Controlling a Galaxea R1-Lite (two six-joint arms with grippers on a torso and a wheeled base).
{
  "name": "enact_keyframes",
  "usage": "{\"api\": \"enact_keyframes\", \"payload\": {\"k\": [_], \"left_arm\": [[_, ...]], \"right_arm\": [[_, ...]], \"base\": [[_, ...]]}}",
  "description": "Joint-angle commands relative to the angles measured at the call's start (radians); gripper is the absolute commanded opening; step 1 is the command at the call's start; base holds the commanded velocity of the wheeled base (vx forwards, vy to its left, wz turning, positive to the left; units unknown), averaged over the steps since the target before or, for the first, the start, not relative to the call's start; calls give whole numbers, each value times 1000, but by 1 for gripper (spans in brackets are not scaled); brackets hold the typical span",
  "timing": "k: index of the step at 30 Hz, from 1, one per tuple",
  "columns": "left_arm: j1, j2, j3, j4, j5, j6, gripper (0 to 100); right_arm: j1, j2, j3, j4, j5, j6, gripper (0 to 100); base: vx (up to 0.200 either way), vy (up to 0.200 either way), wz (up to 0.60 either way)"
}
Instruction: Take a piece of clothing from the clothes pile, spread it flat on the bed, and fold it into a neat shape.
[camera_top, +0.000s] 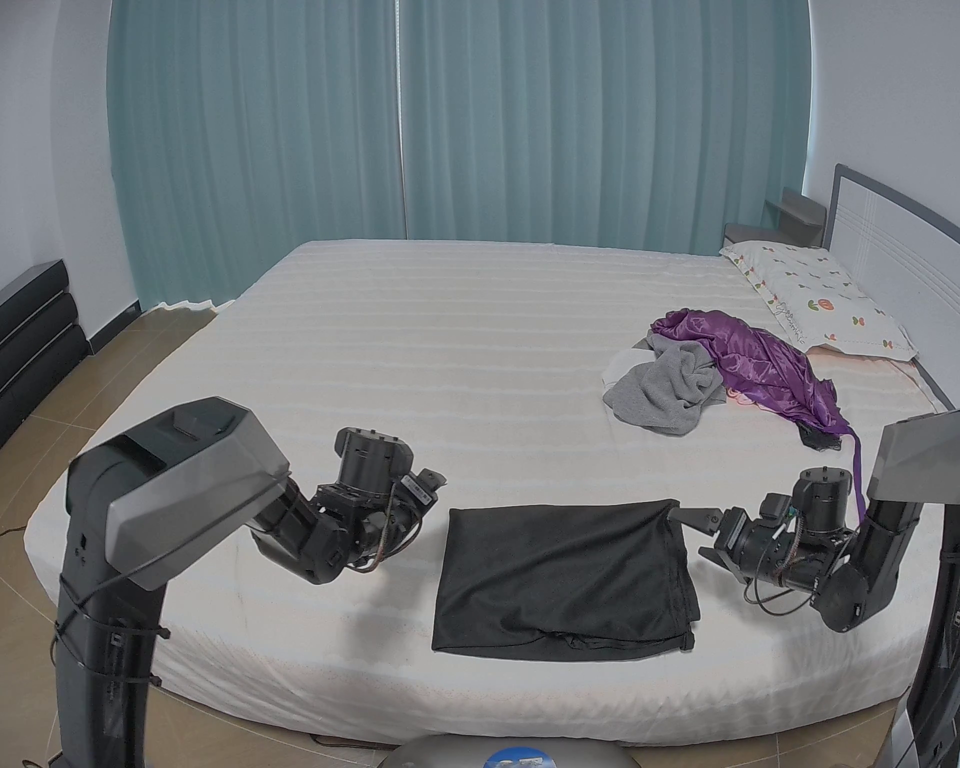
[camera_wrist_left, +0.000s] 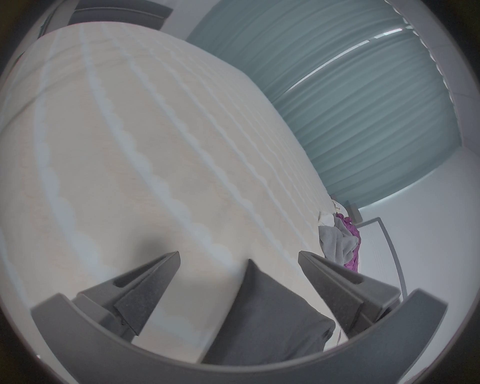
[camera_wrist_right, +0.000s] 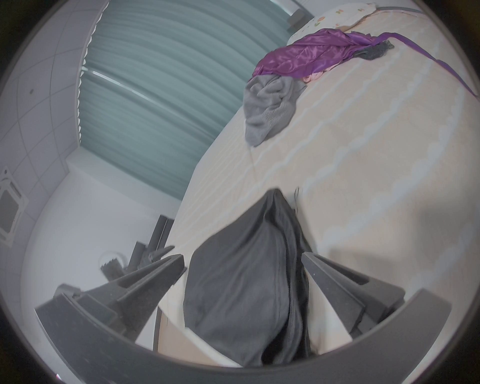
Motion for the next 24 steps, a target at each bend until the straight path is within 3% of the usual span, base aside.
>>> {"api": "enact_keyframes", "payload": {"k": [1, 3, 11, 24], "left_arm": [[53, -157, 153, -2, -40, -54, 100], [68, -210, 231, -30, -71, -120, 100], [79, -183, 362, -246, -117, -144, 100], [79, -171, 363, -258, -117, -143, 100]], "right_arm": [[9, -124, 166, -36, 80, -70, 100], [36, -127, 213, -36, 85, -132, 100], [107, -114, 239, -40, 97, -141, 100], [121, -23, 226, -45, 86, -197, 100]], "base": [[0, 0, 0], [0, 0, 0], [0, 0, 0], [0, 0, 0]]}}
